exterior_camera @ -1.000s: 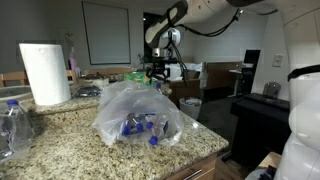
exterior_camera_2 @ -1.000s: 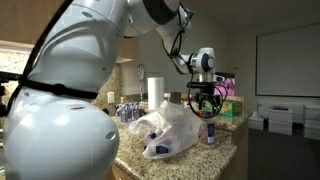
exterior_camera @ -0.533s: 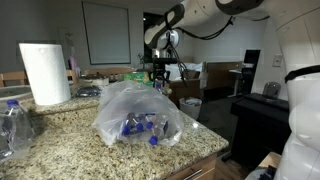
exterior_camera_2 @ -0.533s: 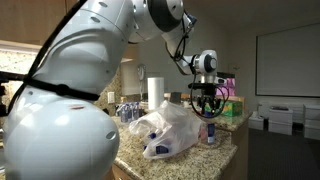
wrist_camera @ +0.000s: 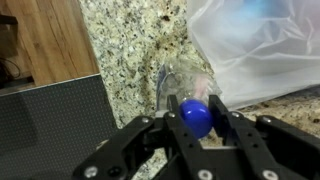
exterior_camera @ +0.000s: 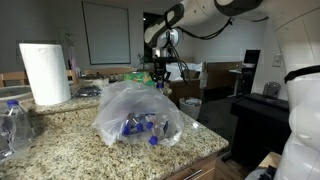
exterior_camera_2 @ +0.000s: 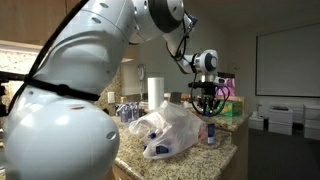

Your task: Put the bottles in the plastic bag

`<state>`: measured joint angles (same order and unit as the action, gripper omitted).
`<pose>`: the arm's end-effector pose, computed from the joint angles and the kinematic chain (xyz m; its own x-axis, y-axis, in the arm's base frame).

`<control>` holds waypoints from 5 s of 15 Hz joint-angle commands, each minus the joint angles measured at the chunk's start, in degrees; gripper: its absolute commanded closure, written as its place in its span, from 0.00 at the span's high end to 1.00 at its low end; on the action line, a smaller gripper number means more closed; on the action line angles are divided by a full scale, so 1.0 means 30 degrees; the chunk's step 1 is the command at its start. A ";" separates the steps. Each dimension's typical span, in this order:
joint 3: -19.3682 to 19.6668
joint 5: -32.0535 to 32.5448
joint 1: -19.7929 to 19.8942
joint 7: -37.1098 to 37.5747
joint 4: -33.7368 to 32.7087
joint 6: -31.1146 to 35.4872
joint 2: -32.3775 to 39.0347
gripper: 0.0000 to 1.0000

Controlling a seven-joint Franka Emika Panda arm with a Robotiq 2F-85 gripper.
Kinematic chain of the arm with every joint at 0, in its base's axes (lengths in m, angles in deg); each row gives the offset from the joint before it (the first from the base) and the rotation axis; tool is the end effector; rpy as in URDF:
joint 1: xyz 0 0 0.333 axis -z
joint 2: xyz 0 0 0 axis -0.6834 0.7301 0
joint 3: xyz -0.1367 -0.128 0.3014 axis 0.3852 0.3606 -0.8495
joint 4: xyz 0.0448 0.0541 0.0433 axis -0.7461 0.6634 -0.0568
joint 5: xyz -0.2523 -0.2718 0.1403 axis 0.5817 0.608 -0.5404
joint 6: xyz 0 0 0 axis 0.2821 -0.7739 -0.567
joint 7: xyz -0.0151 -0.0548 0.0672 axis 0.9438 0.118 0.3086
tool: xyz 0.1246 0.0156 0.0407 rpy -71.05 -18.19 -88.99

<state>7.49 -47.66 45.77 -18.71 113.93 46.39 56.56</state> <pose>0.6902 -0.0436 0.4072 0.9380 -0.3403 -0.0660 -0.3408 -0.9401 0.0047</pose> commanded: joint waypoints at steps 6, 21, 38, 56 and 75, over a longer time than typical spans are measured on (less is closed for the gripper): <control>0.1138 0.0869 0.0014 -0.0373 -0.0439 -0.1814 -0.1371 0.11; -0.2363 0.5977 -0.2848 0.3922 0.6174 -0.3625 -1.2935 0.11; -0.7682 0.1889 -0.6113 0.3463 1.1439 -0.5777 -1.3516 0.11; -0.7613 1.9267 -0.3598 1.1973 1.8364 1.3204 -1.3403 0.11; -0.7467 3.1569 -0.1690 2.1202 2.0416 1.4021 -1.0457 0.60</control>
<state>-14.40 46.28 40.57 42.87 175.15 91.58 22.98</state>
